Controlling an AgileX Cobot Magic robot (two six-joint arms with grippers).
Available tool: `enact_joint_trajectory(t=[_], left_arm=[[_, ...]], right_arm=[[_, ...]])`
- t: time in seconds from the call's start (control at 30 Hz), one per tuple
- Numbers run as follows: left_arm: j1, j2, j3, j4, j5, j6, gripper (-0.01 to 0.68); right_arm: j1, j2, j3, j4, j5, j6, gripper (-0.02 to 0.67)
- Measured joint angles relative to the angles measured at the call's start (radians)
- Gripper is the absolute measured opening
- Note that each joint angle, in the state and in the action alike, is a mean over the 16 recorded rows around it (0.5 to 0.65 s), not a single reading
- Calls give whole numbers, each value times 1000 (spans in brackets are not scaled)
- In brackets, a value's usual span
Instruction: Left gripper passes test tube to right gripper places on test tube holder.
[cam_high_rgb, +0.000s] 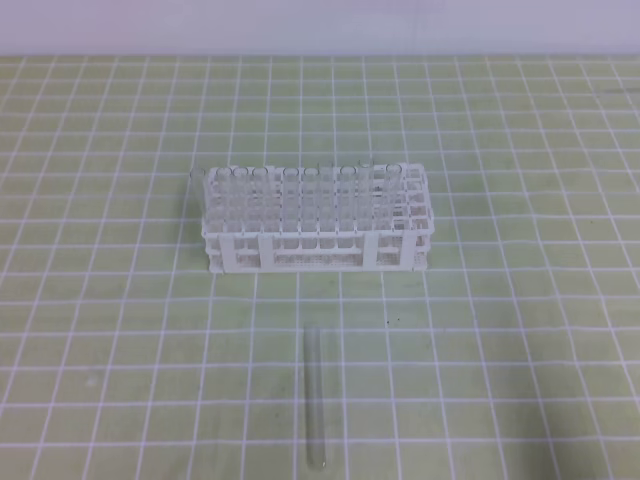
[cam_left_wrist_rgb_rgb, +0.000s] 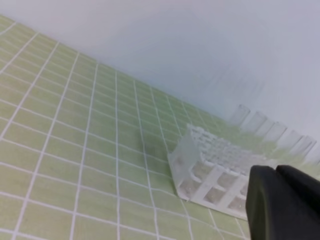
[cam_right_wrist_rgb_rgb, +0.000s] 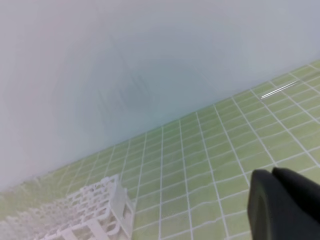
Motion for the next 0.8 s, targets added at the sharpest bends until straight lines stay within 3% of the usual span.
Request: enact_joint_trajectory(t=[0.47,0.8], left_arm=[[0,-1,-16,-10,0,81,0],[0,155,-204,-36,127,53,0]], right_arm=[[1,1,-20,-30,19,0,-2],[2,143,-238,-32,197,0,-2]])
